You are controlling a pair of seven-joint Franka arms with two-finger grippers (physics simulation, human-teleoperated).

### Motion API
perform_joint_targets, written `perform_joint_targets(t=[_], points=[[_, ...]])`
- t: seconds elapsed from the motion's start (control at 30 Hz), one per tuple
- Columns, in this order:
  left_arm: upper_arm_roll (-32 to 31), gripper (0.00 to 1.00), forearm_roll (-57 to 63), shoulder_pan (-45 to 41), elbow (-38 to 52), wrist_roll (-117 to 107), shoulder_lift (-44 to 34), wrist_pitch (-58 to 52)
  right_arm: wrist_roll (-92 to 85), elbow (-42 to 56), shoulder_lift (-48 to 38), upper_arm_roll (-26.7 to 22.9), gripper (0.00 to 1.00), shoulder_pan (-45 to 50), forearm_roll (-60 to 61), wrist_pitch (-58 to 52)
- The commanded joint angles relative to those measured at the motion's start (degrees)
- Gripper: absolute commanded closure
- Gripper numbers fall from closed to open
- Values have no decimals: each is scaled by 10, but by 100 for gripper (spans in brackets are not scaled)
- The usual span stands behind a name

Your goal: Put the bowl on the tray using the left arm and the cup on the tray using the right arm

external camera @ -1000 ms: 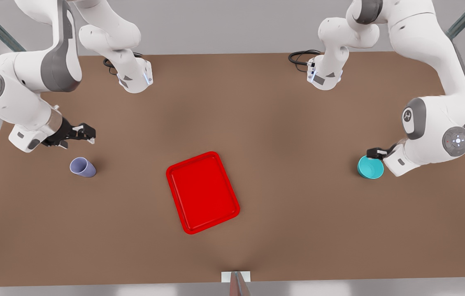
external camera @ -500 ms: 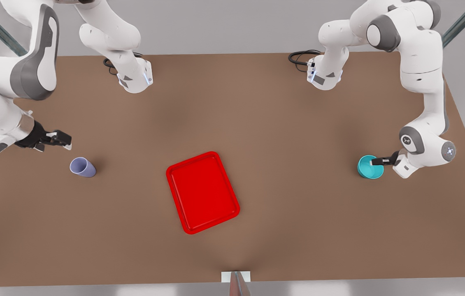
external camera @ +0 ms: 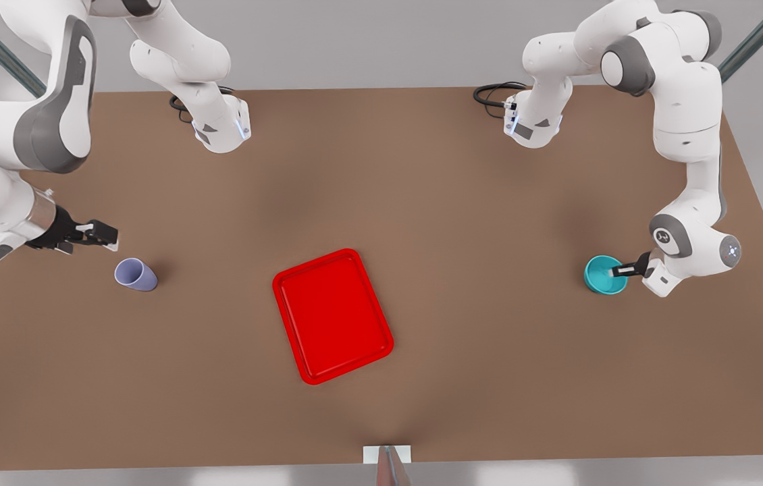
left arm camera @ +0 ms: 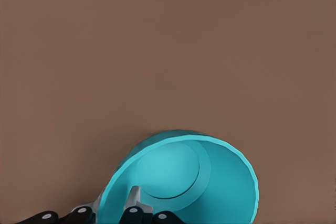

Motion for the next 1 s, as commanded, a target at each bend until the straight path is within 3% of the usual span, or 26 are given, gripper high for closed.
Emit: perform_joint_targets(t=[0.0,0.27,0.3,0.47,0.6,0.73,0.83,0.97], points=[[0,79,-3,0,0,0,0,0,0,0,-1,0,0,2,0,0],[-7,79,-23,-3,10,-27,-7,-24,-2,-4,-1,-1,0,-1,2,3],[-23,79,-30,-8,42,-62,-12,-80,-2,-4,-1,-1,0,-2,2,3],[-229,79,-27,-59,167,-425,11,-133,-4,-6,-1,-1,0,-2,2,3],[-229,79,-33,-207,301,-675,81,-122,-5,-7,-1,-2,0,-3,2,4],[-229,79,-73,-288,439,-824,163,-97,-5,-7,-1,-2,0,-3,2,4],[-229,79,-73,-337,500,-898,212,-35,-5,-16,-1,-2,0,-3,2,11],[-229,79,-73,-359,506,-903,247,25,-7,-18,-1,-2,0,-4,2,11]])
